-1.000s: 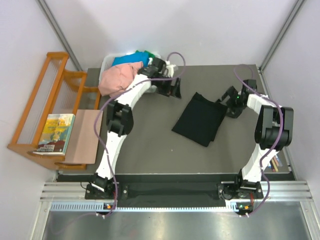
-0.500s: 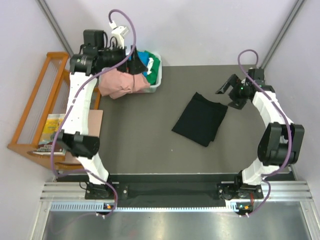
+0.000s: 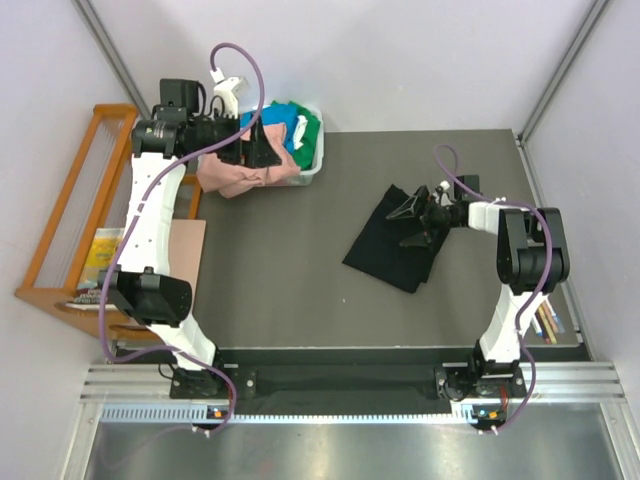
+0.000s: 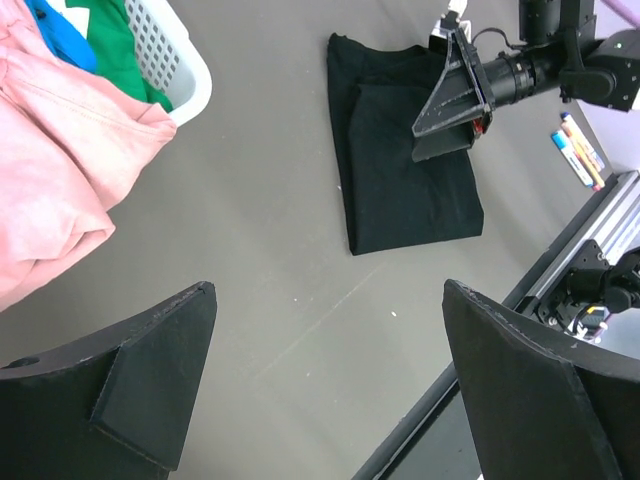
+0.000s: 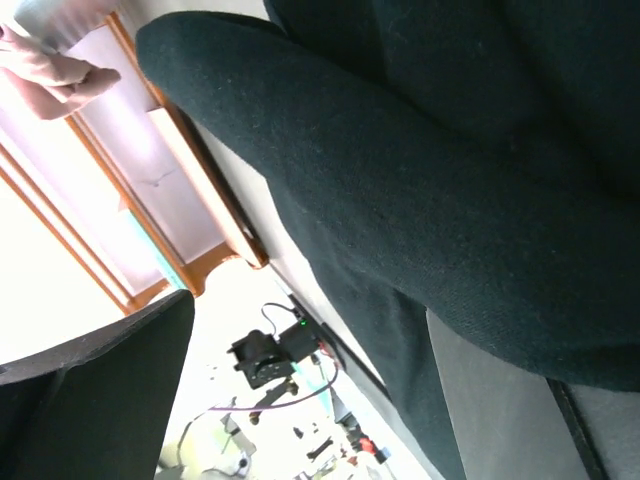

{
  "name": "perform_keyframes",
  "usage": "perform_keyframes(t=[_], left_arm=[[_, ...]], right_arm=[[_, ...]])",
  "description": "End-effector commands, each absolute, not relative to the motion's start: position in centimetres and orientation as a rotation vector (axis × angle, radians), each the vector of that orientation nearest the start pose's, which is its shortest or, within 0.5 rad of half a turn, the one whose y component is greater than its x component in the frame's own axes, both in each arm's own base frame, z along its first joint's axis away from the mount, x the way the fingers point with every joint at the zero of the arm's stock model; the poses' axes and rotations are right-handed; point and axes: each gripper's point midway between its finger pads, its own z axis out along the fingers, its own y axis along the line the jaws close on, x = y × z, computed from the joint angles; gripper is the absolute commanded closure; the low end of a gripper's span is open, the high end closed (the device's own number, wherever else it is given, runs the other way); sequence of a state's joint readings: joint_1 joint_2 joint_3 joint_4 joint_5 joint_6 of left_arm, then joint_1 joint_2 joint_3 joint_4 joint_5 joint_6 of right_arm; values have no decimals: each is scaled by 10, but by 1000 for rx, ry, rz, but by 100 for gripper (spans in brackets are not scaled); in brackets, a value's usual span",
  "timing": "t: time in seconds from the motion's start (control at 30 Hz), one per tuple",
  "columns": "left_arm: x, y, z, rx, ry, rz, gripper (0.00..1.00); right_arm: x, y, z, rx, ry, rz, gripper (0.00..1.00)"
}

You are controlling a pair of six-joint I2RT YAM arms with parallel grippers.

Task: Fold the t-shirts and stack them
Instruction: Fold the tshirt

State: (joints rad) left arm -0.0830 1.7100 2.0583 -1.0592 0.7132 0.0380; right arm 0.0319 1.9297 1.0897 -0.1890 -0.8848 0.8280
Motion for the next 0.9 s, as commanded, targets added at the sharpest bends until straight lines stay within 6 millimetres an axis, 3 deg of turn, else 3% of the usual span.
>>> perform_keyframes(t=[0.0,0.1,0.17,0.27,0.3,0.4,0.43,0.5,0.53,0.73,0.83,0.87], left_arm=[[377,-144,353,538,2123,-817,1],[378,-143,349,540,2130,-815,1],[379,-143,345,535,2139,-819,1],[379,-144,345,525,2141,-831,1],[380,-144,344,522,2143,-833,1],[377,-144,345,516,2144,-835,1],[376,-144,341,515,2152,-838,1],[374,-144,339,514,2154,-837,1],[373,-143,333,503,2169,-838,1],[369,-141,319,491,2198,-830,1],[366,-139,319,494,2199,-819,1],[365,-138,318,494,2204,-814,1]], right_arm=[[377,169,33,731,2640,1362,0],[381,172,74,622,2603,1283,0],[386,181,118,488,2535,1251,0],[372,200,152,356,2521,1249,0],[365,206,154,339,2533,1252,0],[338,224,151,285,2545,1304,0],[322,225,134,326,2590,1312,0],[310,230,126,307,2590,1325,0],[297,228,110,352,2630,1328,0],[283,221,59,467,2702,1285,0],[282,223,47,490,2732,1299,0],[283,225,51,478,2721,1317,0]])
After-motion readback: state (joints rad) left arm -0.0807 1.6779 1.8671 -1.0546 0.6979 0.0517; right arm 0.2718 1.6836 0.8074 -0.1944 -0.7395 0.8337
